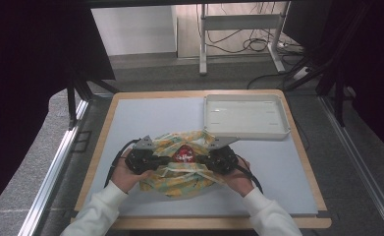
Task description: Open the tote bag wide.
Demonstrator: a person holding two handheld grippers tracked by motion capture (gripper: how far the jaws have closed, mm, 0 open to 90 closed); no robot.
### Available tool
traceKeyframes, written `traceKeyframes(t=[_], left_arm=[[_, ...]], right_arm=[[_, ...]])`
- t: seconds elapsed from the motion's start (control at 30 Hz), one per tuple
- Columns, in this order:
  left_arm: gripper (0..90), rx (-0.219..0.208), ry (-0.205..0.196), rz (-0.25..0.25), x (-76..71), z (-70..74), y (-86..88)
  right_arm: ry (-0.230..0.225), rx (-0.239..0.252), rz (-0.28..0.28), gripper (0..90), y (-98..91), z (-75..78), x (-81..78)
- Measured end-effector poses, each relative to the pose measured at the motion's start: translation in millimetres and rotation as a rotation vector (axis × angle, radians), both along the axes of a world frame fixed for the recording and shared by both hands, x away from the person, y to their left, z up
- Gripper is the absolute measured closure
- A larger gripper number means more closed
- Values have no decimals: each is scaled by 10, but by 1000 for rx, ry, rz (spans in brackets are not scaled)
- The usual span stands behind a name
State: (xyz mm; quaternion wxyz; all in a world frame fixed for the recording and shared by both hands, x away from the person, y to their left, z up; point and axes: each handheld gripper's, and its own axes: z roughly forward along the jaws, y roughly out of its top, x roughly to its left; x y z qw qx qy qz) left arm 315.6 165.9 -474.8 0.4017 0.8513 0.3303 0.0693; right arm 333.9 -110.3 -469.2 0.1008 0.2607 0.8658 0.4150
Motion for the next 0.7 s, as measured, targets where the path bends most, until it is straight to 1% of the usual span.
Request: traceKeyframes(t=[0.07, 0.17, 0.27, 0.33, 0.4, 0.47, 0.53, 0.67, 0.7], left_arm=[[900, 6, 17, 4, 17, -32, -9], [900, 16, 32, 2, 38, -77, -31], [900, 27, 50, 10, 65, -124, -68], [900, 36, 59, 17, 80, -152, -83], [900, 49, 62, 30, 101, -177, -79], [900, 49, 68, 50, 135, -211, -70], [900, 70, 66, 69, 182, -246, -56], [900, 60, 77, 106, 313, -330, -32], [900, 52, 83, 118, 345, -350, -32]], right_arm=[[11, -12, -2, 890, 16, -22, -2], [18, -32, 14, 889, 45, -64, -36], [40, -36, 21, 890, 83, -117, -47], [52, -48, 32, 889, 119, -156, -58], [65, -62, 40, 890, 147, -197, -67], [73, -71, 44, 890, 165, -236, -64], [82, -78, 47, 890, 176, -277, -64], [109, -102, 69, 890, 200, -375, -105], [115, -109, 76, 890, 206, -406, -118]])
